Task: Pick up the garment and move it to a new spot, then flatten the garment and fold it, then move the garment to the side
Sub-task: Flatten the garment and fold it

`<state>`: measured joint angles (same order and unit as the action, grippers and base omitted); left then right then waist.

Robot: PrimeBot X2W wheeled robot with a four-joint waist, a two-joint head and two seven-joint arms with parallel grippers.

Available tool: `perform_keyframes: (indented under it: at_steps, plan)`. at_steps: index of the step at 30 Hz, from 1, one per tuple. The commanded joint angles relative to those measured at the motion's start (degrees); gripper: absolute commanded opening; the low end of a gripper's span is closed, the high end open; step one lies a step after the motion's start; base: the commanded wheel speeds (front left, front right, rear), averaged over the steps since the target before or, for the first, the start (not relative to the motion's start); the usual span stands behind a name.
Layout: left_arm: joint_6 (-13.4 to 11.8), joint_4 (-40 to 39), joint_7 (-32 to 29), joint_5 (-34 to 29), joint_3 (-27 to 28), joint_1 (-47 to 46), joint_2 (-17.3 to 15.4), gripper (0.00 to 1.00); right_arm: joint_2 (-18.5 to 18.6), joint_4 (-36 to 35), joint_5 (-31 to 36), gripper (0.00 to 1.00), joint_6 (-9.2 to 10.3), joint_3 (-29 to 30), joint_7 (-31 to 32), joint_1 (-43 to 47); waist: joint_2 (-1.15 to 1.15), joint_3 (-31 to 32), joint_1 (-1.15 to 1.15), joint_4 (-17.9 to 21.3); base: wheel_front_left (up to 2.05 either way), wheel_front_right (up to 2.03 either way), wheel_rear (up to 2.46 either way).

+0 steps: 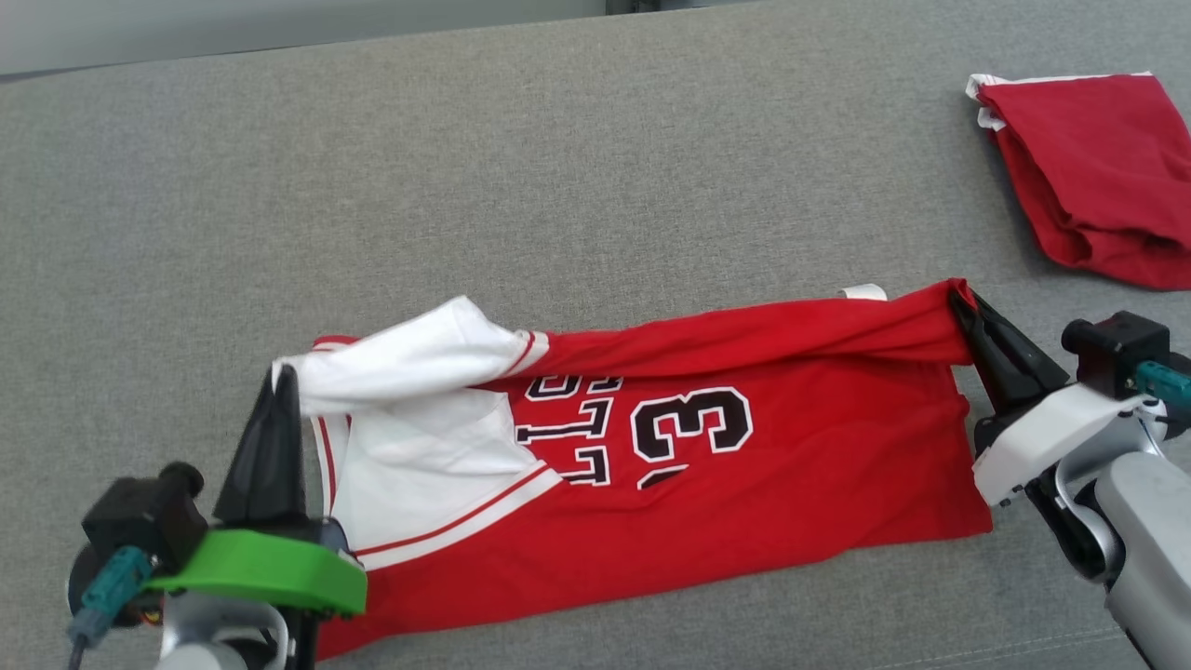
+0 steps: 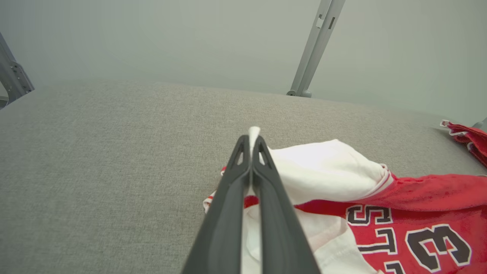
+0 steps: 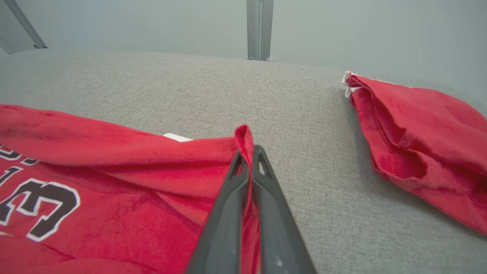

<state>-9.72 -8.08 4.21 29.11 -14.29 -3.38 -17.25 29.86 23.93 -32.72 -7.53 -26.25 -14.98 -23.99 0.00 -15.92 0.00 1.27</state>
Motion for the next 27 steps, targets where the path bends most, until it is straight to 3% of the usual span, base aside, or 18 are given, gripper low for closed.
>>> perform_keyframes:
  at_steps: [1,6,17,22,23,24,25,26,27]
  plan:
    - [-0.45,-0.39,0.32,0.85,-0.13,2.34,0.4,0.0,-0.65,-1.49,0.84,0.0,0.09,1.36,-0.22,2.29,0.0,0.71,0.0,0.32,0.0,0.0,0.0]
    - [-1.17,0.55,0.69,1.91,-0.74,7.04,1.41,0.0,-2.1,-4.24,3.35,0.0,0.1,4.53,-0.24,7.53,0.0,1.7,0.0,0.82,0.0,0.0,0.0]
    - [0.07,5.78,1.9,3.74,-1.41,10.18,2.15,0.0,-5.5,-4.48,5.83,0.0,0.09,6.39,-0.25,13.25,0.0,3.99,0.0,1.16,0.0,0.0,0.0]
    - [0.51,7.58,2.45,4.61,-1.84,11.86,2.54,0.0,-6.3,-4.89,7.23,0.43,0.1,7.68,-0.25,15.38,0.0,5.14,0.0,1.35,0.0,0.0,0.0]
    - [0.62,8.0,2.65,4.73,-1.91,12.17,2.57,0.0,-6.49,-4.92,7.49,0.96,0.09,8.1,-0.26,15.82,0.0,5.38,0.0,1.38,0.0,0.0,0.0]
    - [0.72,8.36,2.98,4.72,-2.06,12.39,2.62,0.31,-6.63,-5.19,7.74,1.0,0.1,8.61,-0.26,16.15,0.0,5.57,0.0,1.38,0.0,0.0,0.0]
    - [0.92,8.65,3.1,4.79,-2.22,12.55,2.78,0.9,-7.01,-5.38,7.67,1.0,0.1,9.3,-0.26,16.74,0.0,5.81,0.0,1.39,0.0,0.0,0.0]
    - [1.19,8.79,3.28,5.0,-2.46,12.73,2.93,1.0,-7.29,-5.57,7.63,1.0,0.09,9.75,-0.26,17.32,0.0,5.97,0.0,1.38,0.0,0.0,0.0]
    - [1.33,8.81,3.43,5.3,-2.63,13.02,3.16,1.0,-7.48,-6.02,7.63,1.0,0.1,10.38,-0.26,17.75,0.0,6.18,0.0,1.39,0.0,0.0,0.0]
